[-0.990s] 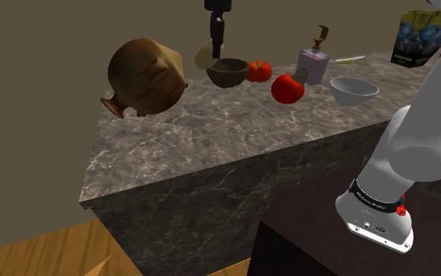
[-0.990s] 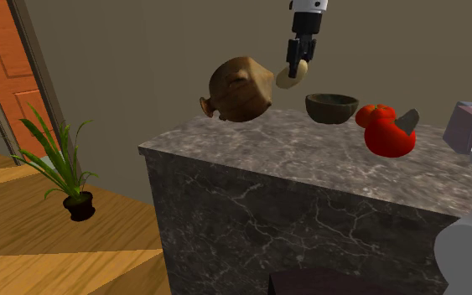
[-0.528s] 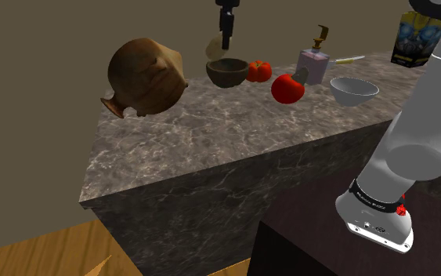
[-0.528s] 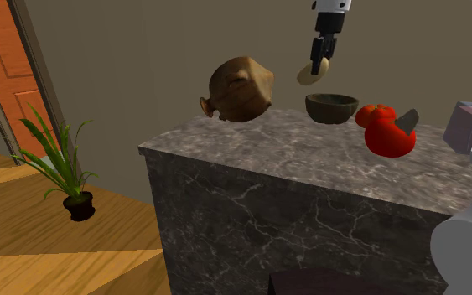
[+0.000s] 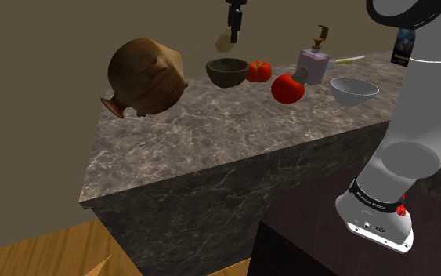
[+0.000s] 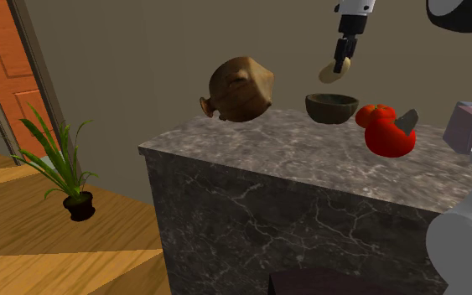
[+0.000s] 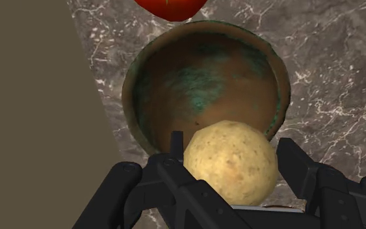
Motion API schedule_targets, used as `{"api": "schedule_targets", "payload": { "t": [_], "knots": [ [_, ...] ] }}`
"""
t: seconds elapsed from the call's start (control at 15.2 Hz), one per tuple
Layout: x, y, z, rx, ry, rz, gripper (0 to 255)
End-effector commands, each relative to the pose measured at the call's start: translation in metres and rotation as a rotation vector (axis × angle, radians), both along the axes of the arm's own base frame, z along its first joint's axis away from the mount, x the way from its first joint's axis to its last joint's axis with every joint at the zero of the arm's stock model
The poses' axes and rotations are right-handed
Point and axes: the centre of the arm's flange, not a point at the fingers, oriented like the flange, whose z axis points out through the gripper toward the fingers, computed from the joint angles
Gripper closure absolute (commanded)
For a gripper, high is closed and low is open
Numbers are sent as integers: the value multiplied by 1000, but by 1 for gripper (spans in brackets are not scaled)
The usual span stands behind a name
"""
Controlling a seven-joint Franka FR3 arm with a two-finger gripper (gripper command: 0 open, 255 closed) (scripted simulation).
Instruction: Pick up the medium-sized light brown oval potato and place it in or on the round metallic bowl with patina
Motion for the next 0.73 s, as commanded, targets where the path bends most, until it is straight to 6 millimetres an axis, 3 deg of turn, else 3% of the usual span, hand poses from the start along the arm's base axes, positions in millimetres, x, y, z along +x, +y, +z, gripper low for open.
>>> {"api": "schedule_targets", "payload": {
  "t": [0.0, 0.66],
  "knots": [
    [4, -9, -10, 0, 0, 1, 255],
    [4, -9, -62, 0, 0, 1, 255]
  ]
}}
